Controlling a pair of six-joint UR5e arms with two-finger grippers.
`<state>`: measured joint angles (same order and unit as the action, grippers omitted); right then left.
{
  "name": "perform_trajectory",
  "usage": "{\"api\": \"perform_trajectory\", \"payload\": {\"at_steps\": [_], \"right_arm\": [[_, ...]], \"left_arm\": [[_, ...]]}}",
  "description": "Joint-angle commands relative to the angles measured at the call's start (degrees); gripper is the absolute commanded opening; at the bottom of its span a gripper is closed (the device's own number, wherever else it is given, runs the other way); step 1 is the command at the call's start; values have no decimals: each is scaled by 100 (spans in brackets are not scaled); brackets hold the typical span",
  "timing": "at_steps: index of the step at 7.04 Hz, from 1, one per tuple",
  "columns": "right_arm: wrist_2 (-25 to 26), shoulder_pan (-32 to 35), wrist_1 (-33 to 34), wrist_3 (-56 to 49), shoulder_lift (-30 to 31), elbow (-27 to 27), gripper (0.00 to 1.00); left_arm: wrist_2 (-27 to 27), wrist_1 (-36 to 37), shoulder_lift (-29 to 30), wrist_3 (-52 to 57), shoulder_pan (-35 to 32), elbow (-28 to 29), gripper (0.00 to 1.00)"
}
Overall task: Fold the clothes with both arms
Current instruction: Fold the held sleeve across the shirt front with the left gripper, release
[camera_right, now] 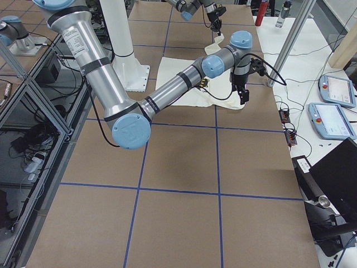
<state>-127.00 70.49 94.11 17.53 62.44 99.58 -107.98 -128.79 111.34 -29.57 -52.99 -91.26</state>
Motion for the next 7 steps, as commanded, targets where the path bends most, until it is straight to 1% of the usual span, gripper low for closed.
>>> {"api": "perform_trajectory", "payload": {"at_steps": [1, 2, 4, 5, 6, 7], "right_arm": [[0, 0, -24, 5, 41, 0, 100], [-9, 0, -33, 13, 58, 0, 100], [0, 0, -33, 40, 76, -9, 100], [9, 9, -42, 49, 93, 0, 100], [9, 9, -42, 57, 93, 0, 100], [9, 9, -42, 58, 102, 0, 100]], "left_arm": [[14, 1475, 1568, -905, 52, 116, 0], [57, 1784, 2341, -1354, 183, 500, 0], [1011, 1735, 3591, -1822, 1033, 1552, 0], [1329, 1691, 3849, -1789, 1445, 1776, 0], [1724, 1630, 3930, -1745, 1859, 1830, 0], [1936, 1290, 4140, -1710, 2115, 2231, 0]]}}
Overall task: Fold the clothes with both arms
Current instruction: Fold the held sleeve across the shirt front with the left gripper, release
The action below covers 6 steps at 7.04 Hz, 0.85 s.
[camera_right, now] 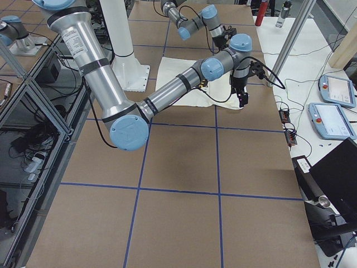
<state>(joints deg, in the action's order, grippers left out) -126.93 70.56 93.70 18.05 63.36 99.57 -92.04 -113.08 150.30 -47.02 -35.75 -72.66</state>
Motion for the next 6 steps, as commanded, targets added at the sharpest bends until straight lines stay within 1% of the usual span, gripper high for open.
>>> {"api": "perform_trajectory", "payload": {"at_steps": [1, 2, 3, 4, 5, 6], "right_arm": [[1, 1, -1, 5, 10, -8, 100], [10, 1, -1, 5, 10, -8, 100], [10, 1, -1, 5, 18, -8, 100], [10, 1, -1, 5, 10, 1, 100], [10, 1, -1, 5, 18, -8, 100], [10, -7, -1, 5, 18, -8, 100]], "left_arm": [[545, -798, 463, 35, 550, 1045, 0], [590, -1221, 543, 35, 603, 1434, 0], [591, -1260, 605, 26, 656, 1499, 0], [591, -1260, 797, 26, 717, 1683, 0], [582, -1434, 799, -44, 718, 1702, 58], [573, -1636, 790, -271, 718, 1719, 99]]}}
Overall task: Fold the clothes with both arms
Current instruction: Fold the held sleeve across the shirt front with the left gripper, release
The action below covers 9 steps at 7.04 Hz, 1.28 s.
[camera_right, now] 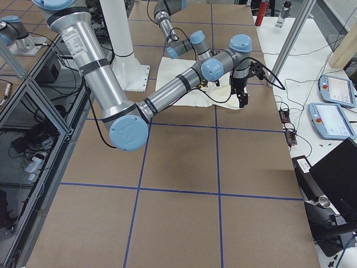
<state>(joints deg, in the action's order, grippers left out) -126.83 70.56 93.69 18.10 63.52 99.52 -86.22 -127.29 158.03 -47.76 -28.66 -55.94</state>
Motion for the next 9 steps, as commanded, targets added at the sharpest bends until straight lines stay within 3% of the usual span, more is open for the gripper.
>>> {"api": "perform_trajectory", "payload": {"at_steps": [1, 3, 5, 6, 7, 8, 9], "right_arm": [[0, -7, 0, 0, 2, 6, 100], [-9, -59, -9, -26, 2, -2, 100], [87, -428, -78, 174, -128, -20, 100], [384, -681, -366, 437, -199, -29, 100], [839, -1067, -447, 875, -408, -55, 100], [1175, -1436, -431, 1305, -706, -107, 100], [1569, -1849, -396, 1780, -1005, -238, 99]], "left_arm": [[-35, -226, 70, -294, 62, 48, 100], [-96, -226, 53, -452, 72, -214, 100], [-1504, 463, -401, -462, -487, -1090, 99], [-1912, 1060, -979, -253, -917, -1887, 99], [-2151, 1361, -1846, 645, -1322, -2817, 99], [-2362, 1417, -2638, 1498, -1787, -3453, 99], [-2816, 1408, -3194, 2038, -2236, -3729, 99]]}}
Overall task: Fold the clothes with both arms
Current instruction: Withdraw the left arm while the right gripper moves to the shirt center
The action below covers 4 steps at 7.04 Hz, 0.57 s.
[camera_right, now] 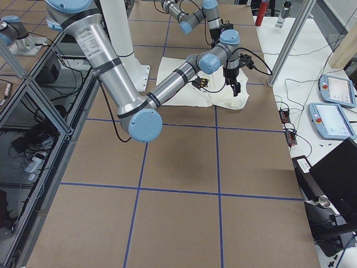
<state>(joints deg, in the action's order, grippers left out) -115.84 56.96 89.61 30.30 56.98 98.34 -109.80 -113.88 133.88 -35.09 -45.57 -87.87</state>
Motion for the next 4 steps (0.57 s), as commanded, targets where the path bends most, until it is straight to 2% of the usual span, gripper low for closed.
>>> {"api": "perform_trajectory", "payload": {"at_steps": [1, 3, 4], "right_arm": [[953, -858, 30, 921, -850, -601, 98], [1807, -1570, 48, 1371, -1686, -1603, 89], [2411, -1956, 48, 1408, -1934, -2060, 84]], "left_arm": [[-724, 24, -1202, 1341, -889, -686, 99], [-936, -229, -1994, 2188, -1373, -845, 99], [-1181, -614, -2276, 2208, -1437, -854, 100]]}}
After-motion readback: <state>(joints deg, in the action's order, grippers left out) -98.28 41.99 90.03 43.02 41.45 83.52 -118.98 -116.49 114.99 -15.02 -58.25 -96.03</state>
